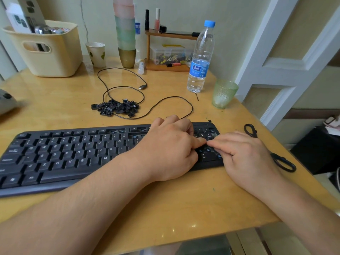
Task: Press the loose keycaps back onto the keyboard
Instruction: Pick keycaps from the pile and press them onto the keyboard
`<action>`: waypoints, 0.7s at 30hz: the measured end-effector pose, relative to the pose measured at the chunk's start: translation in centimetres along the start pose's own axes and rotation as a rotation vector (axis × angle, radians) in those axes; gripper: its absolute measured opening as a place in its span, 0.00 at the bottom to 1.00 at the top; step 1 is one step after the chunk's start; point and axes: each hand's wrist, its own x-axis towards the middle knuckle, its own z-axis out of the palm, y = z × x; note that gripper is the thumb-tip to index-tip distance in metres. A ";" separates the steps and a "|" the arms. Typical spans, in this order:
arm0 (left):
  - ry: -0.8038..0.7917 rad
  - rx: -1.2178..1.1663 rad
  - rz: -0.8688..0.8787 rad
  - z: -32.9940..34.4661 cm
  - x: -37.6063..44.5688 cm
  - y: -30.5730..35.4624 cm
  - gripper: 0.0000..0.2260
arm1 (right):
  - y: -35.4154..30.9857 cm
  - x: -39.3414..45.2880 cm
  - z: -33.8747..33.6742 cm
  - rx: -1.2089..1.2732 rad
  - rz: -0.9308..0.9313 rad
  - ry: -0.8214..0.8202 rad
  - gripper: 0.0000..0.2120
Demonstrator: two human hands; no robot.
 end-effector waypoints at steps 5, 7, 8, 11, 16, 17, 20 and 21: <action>0.024 0.007 0.000 0.0 0.0 0.4 0.26 | -0.4 0.6 0.2 0.027 0.053 0.029 0.09; 0.030 0.005 -0.003 -0.1 0.0 0.3 0.26 | -0.5 0.4 0.2 0.035 0.052 0.034 0.09; 0.027 0.007 -0.002 -0.1 0.0 0.3 0.26 | -0.5 0.4 0.3 0.031 0.044 0.036 0.09; 0.027 0.011 0.001 -0.2 0.0 0.3 0.25 | -0.5 0.4 0.4 0.007 0.025 0.030 0.10; 0.022 0.014 -0.002 -0.2 0.0 0.2 0.24 | -0.5 0.8 0.5 -0.044 0.015 -0.036 0.15; 0.029 0.008 -0.004 -0.2 0.0 0.1 0.25 | -0.5 0.9 0.6 -0.039 0.019 -0.049 0.15; 0.055 0.012 -0.016 -0.4 0.0 0.0 0.25 | -0.4 0.9 0.8 -0.032 0.034 -0.052 0.15; 0.060 0.016 -0.021 -0.5 0.0 -0.1 0.26 | -0.3 0.7 0.8 -0.035 0.046 -0.030 0.14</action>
